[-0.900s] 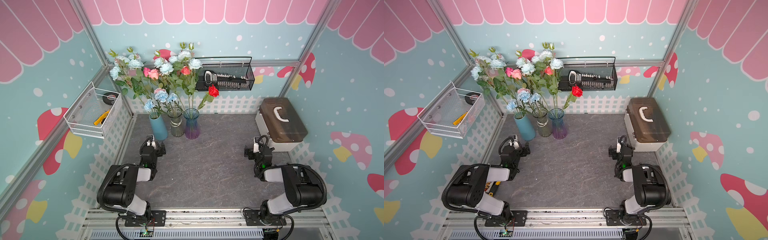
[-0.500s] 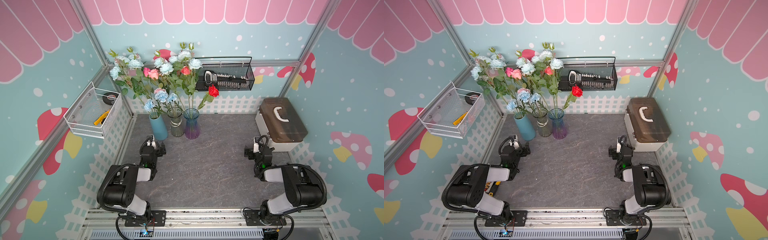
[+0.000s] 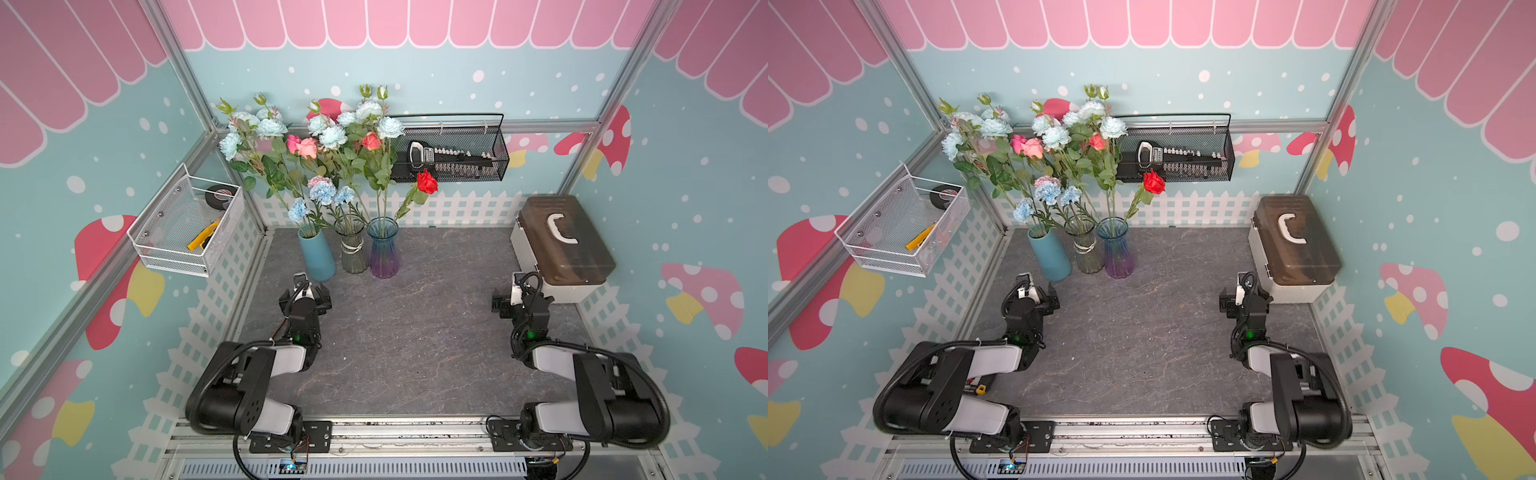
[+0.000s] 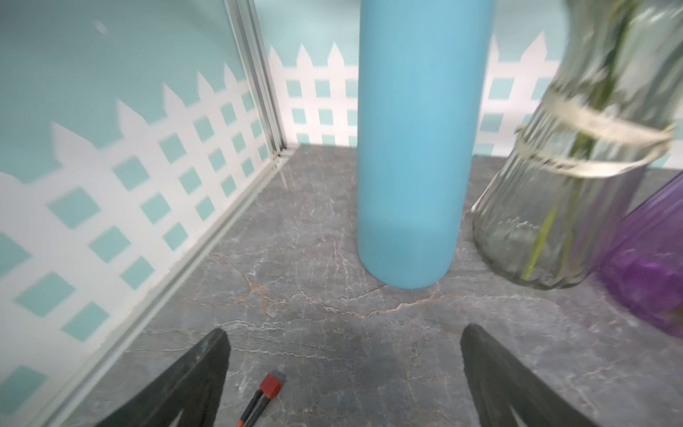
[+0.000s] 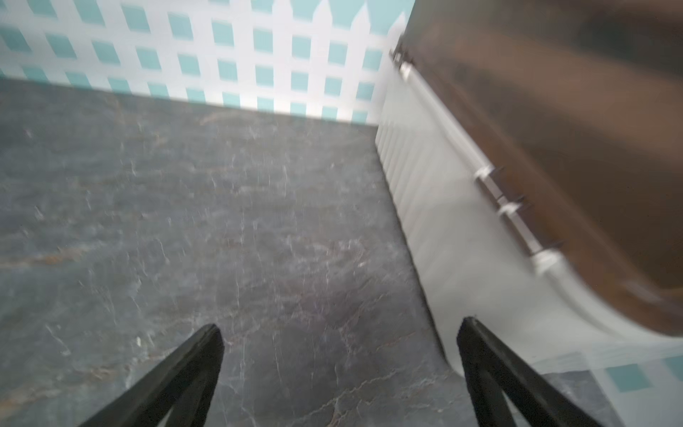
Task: Pick out blue flowers from the vase
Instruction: Pick up the vase from the center of the board.
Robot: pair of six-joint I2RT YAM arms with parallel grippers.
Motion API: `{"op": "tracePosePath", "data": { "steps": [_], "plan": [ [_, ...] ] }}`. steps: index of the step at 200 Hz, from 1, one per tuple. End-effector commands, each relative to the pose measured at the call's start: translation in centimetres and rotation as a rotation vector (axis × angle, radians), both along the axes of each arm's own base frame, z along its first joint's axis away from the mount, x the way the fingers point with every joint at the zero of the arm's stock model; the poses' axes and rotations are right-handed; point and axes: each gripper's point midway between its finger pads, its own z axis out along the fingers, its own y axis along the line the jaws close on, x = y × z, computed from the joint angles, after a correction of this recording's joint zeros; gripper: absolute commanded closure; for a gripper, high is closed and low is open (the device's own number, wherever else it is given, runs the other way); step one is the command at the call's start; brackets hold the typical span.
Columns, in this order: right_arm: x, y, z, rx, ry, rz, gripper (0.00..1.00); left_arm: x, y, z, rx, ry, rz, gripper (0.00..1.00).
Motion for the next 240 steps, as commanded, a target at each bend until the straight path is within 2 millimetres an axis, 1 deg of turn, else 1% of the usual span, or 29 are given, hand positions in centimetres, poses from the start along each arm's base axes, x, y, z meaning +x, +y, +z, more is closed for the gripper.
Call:
{"op": "tracePosePath", "data": {
  "steps": [1,3,10,22,28,34,39,46,60,65,73,85,93,94,96,97,98,101,115,130,137,155,169,183,201,219,224,231,240],
  "plan": [
    [-1.1,-0.5,2.6,0.124,-0.031,-0.085,0.01,-2.1,1.3,5.7,-0.01,-0.042,0.162,0.02],
    [-1.1,-0.4,2.9,0.147,-0.035,-0.086,0.01,-2.3,1.3,6.1,-0.037,-0.047,0.167,0.02],
    [-1.2,0.2,3.4,0.211,-0.043,-0.063,0.01,-2.9,1.5,6.5,-0.121,-0.034,0.186,0.02],
    [-1.4,2.3,3.9,0.249,-0.043,0.058,0.01,-3.4,0.9,6.9,-0.243,-0.038,0.155,0.02],
    [-1.5,3.0,3.8,0.284,-0.044,0.087,0.01,-3.1,0.0,7.0,-0.276,-0.049,0.093,0.02],
    [-1.6,2.7,3.3,0.369,-0.041,0.053,0.01,-3.0,-0.8,6.7,-0.314,-0.058,0.046,0.02],
    [-1.7,2.6,2.3,0.451,-0.015,0.019,0.01,-2.9,-1.4,6.3,-0.357,-0.065,0.017,0.02],
    [-1.6,3.4,2.0,0.49,0.003,0.06,0.01,-2.7,-2.2,5.8,-0.415,-0.075,-0.026,0.02],
    [-1.1,7.2,3.1,0.535,-0.006,0.288,0.02,-1.8,-5.3,5.6,-0.465,-0.05,-0.196,0.02],
    [-1.0,8.3,3.4,0.558,-0.006,0.344,0.08,-1.4,-6.4,5.5,-0.476,-0.021,-0.243,0.03],
    [-0.7,10.0,3.8,0.583,0.004,0.408,0.13,-0.9,-8.0,5.7,-0.481,0.019,-0.3,0.05],
    [-0.3,12.5,3.5,0.54,0.042,0.47,0.18,-0.3,-10.3,6.2,-0.463,0.055,-0.362,0.07],
    [-0.1,14.0,3.0,0.479,0.081,0.487,0.19,-0.1,-11.8,6.7,-0.448,0.071,-0.394,0.11],
    [0.0,14.2,3.3,0.47,0.073,0.489,0.19,-0.1,-12.0,6.7,-0.447,0.075,-0.397,0.12],
    [-0.1,14.5,2.7,0.456,0.098,0.488,0.2,0.0,-12.2,6.9,-0.442,0.077,-0.401,0.13],
    [0.1,14.7,3.1,0.448,0.089,0.492,0.2,0.0,-12.3,7.0,-0.439,0.08,-0.4,0.13],
    [0.1,14.8,2.9,0.441,0.094,0.492,0.2,0.1,-12.2,7.1,-0.437,0.082,-0.398,0.14],
    [0.1,15.2,2.8,0.423,0.105,0.495,0.21,-0.1,-13.4,7.4,-0.429,0.091,-0.421,0.14],
    [0.2,16.7,2.3,0.394,0.134,0.528,0.25,-0.1,-16.2,8.7,-0.349,0.134,-0.472,0.17],
    [0.2,17.3,2.2,0.395,0.142,0.549,0.28,-0.2,-19.4,10.4,-0.203,0.178,-0.504,0.17],
    [0.2,17.4,2.2,0.393,0.14,0.555,0.28,-0.1,-20.8,10.8,-0.126,0.201,-0.522,0.17],
    [0.0,17.3,2.2,0.389,0.139,0.554,0.29,0.6,-23.8,10.8,0.03,0.276,-0.565,0.16],
    [-0.2,17.3,2.2,0.387,0.137,0.559,0.29,1.8,-24.7,10.5,0.105,0.332,-0.559,0.16],
    [-0.4,17.3,2.3,0.384,0.135,0.567,0.3,3.3,-25.6,10.6,0.155,0.377,-0.553,0.16],
    [-0.6,17.2,2.2,0.383,0.132,0.565,0.3,4.7,-27.1,10.1,0.209,0.454,-0.576,0.17],
    [-0.6,17.2,2.2,0.383,0.131,0.562,0.3,6.1,-28.1,10.1,0.255,0.52,-0.584,0.23],
    [-0.6,17.2,2.3,0.384,0.13,0.566,0.3,6.4,-28.4,10.1,0.259,0.537,-0.593,0.26],
    [-0.5,17.3,2.2,0.384,0.133,0.566,0.3,6.7,-28.7,9.8,0.264,0.573,-0.614,0.27],
    [-0.4,17.4,2.2,0.385,0.135,0.57,0.3,7.2,-29.0,10.1,0.26,0.596,-0.628,0.29]
  ]
}}
